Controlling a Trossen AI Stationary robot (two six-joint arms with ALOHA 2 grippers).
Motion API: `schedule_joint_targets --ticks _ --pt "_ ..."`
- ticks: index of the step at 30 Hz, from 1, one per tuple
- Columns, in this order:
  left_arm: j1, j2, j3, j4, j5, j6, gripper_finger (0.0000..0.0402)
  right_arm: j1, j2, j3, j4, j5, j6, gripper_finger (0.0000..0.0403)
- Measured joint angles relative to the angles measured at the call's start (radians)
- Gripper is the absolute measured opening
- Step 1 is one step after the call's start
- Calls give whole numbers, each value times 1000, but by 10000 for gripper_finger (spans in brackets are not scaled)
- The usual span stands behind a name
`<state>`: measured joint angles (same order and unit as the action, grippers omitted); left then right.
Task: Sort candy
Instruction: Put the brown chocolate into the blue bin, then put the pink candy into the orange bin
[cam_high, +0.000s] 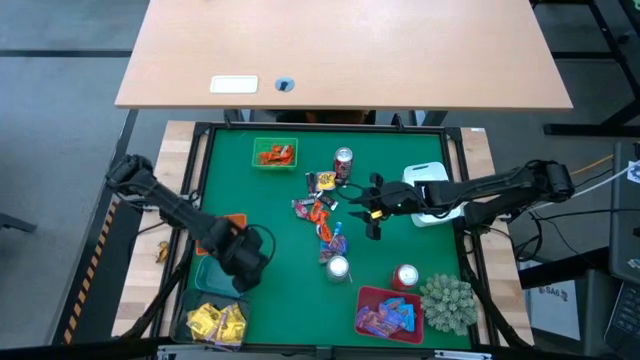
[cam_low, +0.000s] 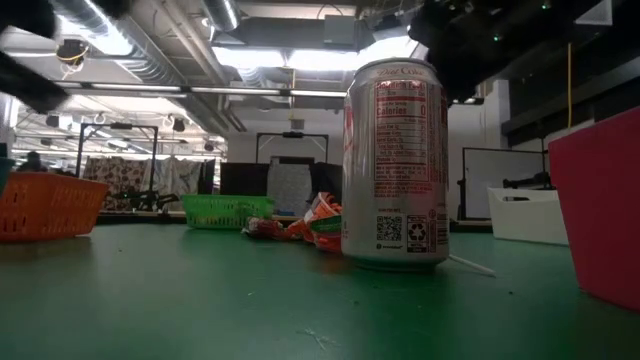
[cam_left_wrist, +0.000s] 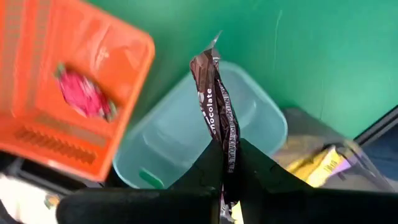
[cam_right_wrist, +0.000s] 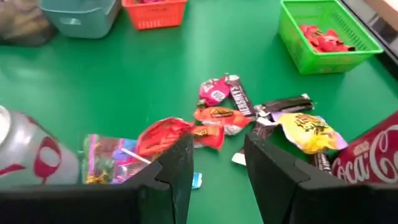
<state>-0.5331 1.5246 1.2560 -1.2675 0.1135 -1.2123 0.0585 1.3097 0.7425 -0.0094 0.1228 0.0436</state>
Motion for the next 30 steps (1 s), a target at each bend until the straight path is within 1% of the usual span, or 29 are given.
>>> schedule_joint_targets --ticks 6,8,11,15,18,23,26,28,30 --pt "-130 0 0 5 0 -194 14 0 37 0 61 84 -1 142" --pt "-166 0 0 5 0 -225 14 -1 39 0 61 95 -1 142" --pt "-207 0 0 4 0 -231 14 -1 47 1 70 95 -1 142" --pt "-228 0 0 -3 -1 -288 18 0 51 1 71 95 -1 142" --pt "-236 0 0 -6 -7 -331 37 0 52 1 69 95 -1 142" --pt "-241 0 0 -6 -36 -357 86 0 52 1 69 95 -1 142" --pt "-241 0 0 -5 -78 -357 110 0 52 1 68 95 -1 142" --pt "-239 0 0 2 -143 -357 120 0 52 1 69 95 -1 142" --pt "-233 0 0 13 -232 -357 126 0 52 1 68 95 -1 142"
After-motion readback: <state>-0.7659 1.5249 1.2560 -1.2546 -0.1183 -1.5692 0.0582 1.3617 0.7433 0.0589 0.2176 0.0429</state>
